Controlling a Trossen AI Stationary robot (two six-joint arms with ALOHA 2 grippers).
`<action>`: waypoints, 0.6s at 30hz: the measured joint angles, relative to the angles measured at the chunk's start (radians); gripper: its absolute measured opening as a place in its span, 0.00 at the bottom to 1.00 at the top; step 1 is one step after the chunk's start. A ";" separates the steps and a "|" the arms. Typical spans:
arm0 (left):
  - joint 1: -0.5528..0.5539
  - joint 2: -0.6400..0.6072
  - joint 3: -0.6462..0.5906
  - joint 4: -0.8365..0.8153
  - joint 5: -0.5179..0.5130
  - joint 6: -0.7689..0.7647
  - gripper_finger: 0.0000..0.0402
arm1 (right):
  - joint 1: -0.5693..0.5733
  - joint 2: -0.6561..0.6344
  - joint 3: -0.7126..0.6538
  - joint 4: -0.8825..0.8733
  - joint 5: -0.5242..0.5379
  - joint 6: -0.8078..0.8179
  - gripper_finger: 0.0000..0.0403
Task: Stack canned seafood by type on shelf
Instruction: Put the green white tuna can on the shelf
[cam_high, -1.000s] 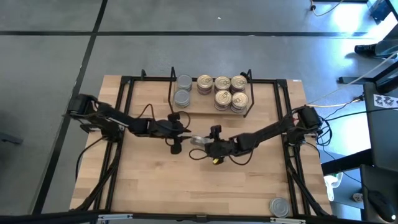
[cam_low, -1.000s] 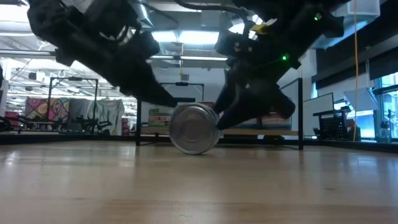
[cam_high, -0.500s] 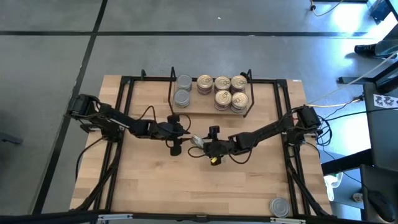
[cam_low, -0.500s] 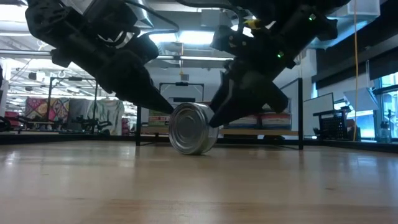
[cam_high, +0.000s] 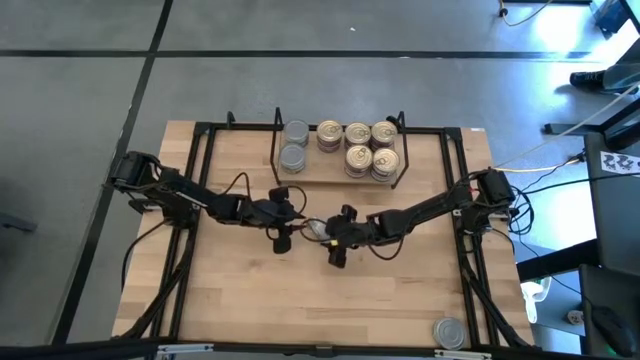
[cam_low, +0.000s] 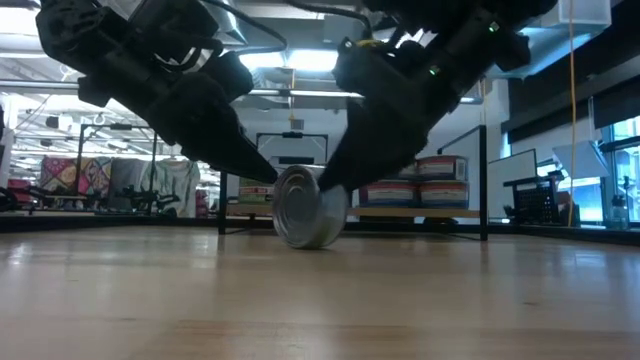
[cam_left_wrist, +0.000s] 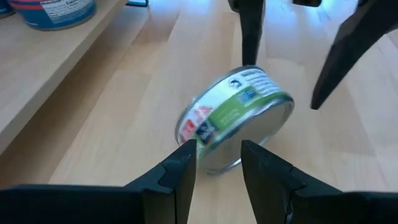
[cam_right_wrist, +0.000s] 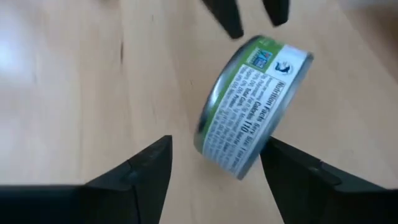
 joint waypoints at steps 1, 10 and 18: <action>-0.002 0.000 0.000 0.000 0.000 0.000 0.31 | 0.000 0.000 0.000 0.013 0.003 0.029 0.59; -0.022 0.000 0.000 0.001 0.000 0.000 0.31 | -0.002 0.062 0.000 0.116 0.171 0.097 0.59; -0.022 0.014 0.000 0.067 0.000 0.000 0.31 | -0.002 0.070 0.000 0.175 0.219 0.091 0.59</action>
